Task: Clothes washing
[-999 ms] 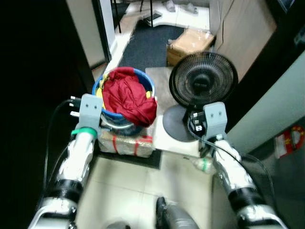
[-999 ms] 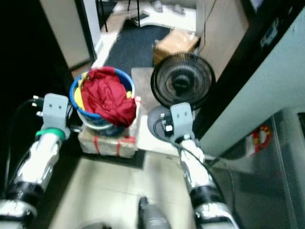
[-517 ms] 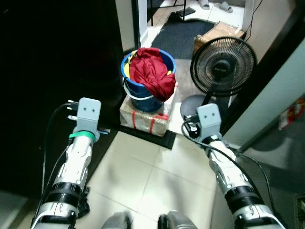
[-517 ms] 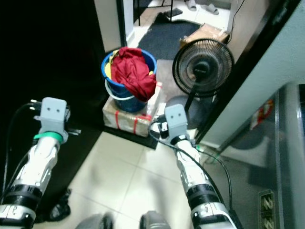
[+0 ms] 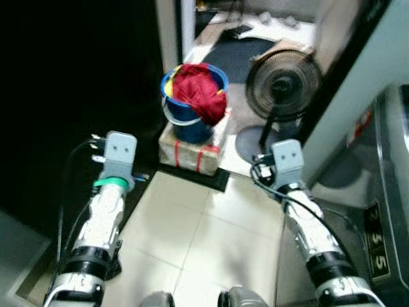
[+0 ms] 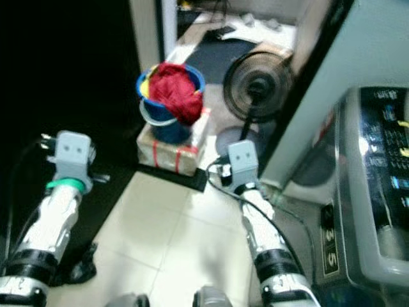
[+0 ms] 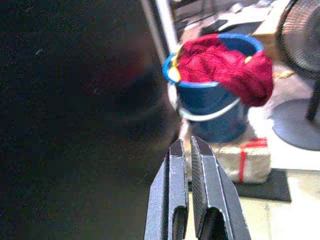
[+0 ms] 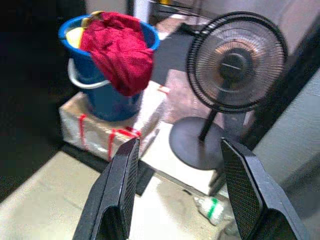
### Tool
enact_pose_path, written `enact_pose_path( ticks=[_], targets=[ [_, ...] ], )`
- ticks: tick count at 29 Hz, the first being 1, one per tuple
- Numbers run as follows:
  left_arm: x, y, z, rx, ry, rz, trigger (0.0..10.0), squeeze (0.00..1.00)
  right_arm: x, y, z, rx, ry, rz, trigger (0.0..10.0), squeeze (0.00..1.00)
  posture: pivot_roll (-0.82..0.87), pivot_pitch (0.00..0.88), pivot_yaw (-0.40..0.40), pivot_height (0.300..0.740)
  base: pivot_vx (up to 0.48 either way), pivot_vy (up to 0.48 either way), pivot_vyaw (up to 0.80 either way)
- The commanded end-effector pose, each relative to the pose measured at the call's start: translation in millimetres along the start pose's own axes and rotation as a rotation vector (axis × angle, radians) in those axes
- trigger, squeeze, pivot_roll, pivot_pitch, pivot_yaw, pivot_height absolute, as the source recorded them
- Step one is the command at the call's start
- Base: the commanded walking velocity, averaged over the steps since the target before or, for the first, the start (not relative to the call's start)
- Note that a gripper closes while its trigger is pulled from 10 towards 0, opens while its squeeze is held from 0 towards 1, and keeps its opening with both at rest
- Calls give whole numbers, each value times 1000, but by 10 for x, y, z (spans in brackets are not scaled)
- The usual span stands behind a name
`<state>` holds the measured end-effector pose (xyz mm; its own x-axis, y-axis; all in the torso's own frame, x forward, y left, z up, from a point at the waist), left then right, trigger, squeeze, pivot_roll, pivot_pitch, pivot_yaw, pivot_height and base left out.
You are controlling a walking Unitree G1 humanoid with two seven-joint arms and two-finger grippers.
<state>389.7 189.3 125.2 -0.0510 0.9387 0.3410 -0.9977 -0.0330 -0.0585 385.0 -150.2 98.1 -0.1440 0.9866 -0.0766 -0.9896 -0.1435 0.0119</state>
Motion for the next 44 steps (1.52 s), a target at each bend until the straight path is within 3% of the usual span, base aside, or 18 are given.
enact_pose_path(
  ticks=[1, 20, 44],
  targets=[
    [37, 17, -44, 12, -15, 6, 10000, 0, 85, -5, -33, 11, -11, 17, 10000, 0, -55, 77, 37, 740, 420, 0, 0],
    [31, 13, -46, 8, -19, 6, 10000, 0, 95, -10, -30, 10, 19, 30, 10000, 0, -56, 65, 36, 740, 425, 0, 0],
    [23, 17, -59, 9, -21, 5, 10000, 0, 82, 1, -68, 22, -28, 20, 10000, 0, -56, 79, 36, 740, 428, 0, -18]
  ],
)
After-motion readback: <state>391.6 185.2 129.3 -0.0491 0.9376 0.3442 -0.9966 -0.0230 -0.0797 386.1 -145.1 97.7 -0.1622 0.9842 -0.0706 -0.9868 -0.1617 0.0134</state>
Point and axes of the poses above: a point about 5 cm out from each wrist's last joint towards the gripper, its own y axis pointing back from the gripper into the wrist, its own z axis along the axis of the wrist's last joint, x = y × z, the point moved 5 cm from there along -y, pointing out of the wrist towards the gripper, and after that the axes turned 4 degrees about -y, right-handed, at the moved point
